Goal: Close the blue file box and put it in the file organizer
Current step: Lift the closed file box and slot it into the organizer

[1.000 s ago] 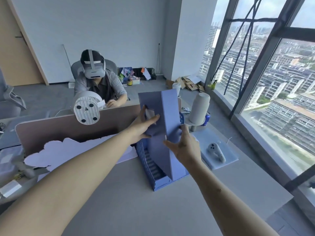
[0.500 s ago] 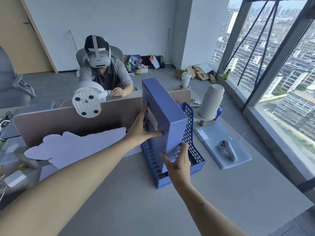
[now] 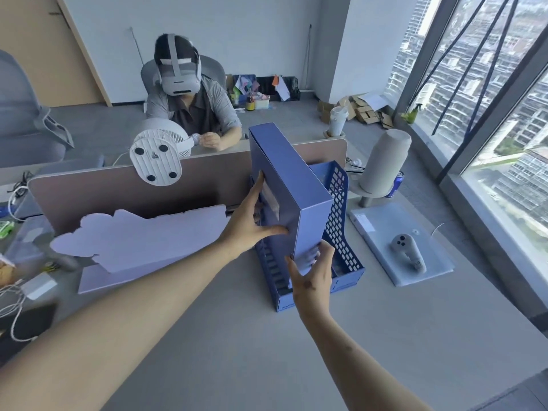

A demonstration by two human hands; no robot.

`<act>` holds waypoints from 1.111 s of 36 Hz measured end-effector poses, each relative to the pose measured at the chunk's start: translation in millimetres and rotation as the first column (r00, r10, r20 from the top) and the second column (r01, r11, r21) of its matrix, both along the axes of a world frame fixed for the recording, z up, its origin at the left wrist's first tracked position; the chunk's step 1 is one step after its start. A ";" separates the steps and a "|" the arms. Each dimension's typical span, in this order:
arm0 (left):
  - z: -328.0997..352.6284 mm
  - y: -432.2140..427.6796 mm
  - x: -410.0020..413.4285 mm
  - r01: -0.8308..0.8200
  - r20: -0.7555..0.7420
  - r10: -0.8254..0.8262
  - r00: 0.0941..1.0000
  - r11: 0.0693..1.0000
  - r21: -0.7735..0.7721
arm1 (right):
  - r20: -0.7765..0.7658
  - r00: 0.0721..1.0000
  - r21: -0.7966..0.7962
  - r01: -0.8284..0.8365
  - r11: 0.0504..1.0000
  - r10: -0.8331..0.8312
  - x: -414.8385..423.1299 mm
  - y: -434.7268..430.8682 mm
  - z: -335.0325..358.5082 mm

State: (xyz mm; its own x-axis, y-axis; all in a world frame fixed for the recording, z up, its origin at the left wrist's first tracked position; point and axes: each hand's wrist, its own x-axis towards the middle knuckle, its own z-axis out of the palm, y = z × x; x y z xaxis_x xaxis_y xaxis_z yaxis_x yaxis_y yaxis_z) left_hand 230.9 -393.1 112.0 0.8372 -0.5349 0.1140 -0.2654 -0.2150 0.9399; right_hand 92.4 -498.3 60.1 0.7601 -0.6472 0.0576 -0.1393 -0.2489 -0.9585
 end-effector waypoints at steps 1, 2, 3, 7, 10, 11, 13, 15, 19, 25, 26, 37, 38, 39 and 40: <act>-0.5 0.3 0.4 0.000 0.004 0.000 1.000 1.000 0.000 | 0.001 1.000 0.005 0.002 1.000 -0.002 0.6 0.7 0.1; -0.5 0.4 0.8 -0.001 0.001 0.001 1.000 1.000 -0.007 | 0.005 1.000 0.005 0.005 1.000 -0.005 1.4 1.4 0.4; 0.6 0.4 0.9 0.000 -0.007 0.000 1.000 1.000 -0.022 | 0.020 1.000 0.001 0.006 1.000 -0.006 2.0 1.9 1.8; 5.8 -0.1 3.9 0.019 -0.045 -0.022 0.999 0.997 -0.078 | 0.073 0.997 -0.011 0.022 1.000 -0.021 6.6 1.3 6.6; 2.7 0.1 4.2 0.040 -0.060 -0.044 0.997 0.997 -0.061 | 0.063 0.998 0.012 0.007 1.000 -0.008 7.8 0.9 1.3; 0.3 0.4 3.7 0.050 -0.062 -0.053 0.997 0.998 -0.048 | 0.055 0.999 0.018 0.000 1.000 -0.001 7.4 1.0 -1.7; -3.9 0.4 1.1 0.058 -0.064 -0.060 0.996 0.998 -0.024 | 0.032 1.000 0.037 -0.001 0.999 0.000 6.8 1.3 -7.3; -7.0 -0.5 -1.1 0.054 -0.062 -0.056 0.997 0.998 -0.024 | 0.027 1.000 0.044 0.004 0.999 -0.006 6.9 1.0 -10.3; -9.2 -1.5 -2.6 0.053 -0.051 -0.055 0.997 0.998 -0.040 | 0.040 0.999 0.050 0.021 0.999 -0.023 8.2 2.7 -11.8; -2.6 3.6 -0.7 0.066 -0.023 -0.067 0.998 0.998 -0.015 | 0.065 0.996 0.061 0.050 0.997 -0.054 10.9 8.2 -10.3; -3.1 4.5 -1.0 0.066 -0.015 -0.066 0.998 0.998 -0.006 | 0.070 0.996 0.076 0.048 0.996 -0.053 10.5 9.5 -10.7; -20.8 14.0 -2.3 0.091 -0.019 -0.089 0.996 0.987 0.134 | 0.060 0.997 0.192 0.027 0.981 -0.040 3.5 18.2 -39.7; -23.3 14.5 -2.8 0.093 -0.024 -0.091 0.996 0.985 0.144 | 0.046 0.998 0.188 0.022 0.982 -0.031 2.8 18.4 -43.8; -26.4 15.1 -3.4 0.094 -0.026 -0.091 0.995 0.983 0.155 | 0.037 0.999 0.182 0.014 0.983 -0.021 2.1 18.3 -48.7; -29.5 15.6 -4.5 0.092 -0.027 -0.088 0.996 0.982 0.166 | 0.022 1.000 0.168 0.007 0.986 -0.011 0.9 18.4 -52.5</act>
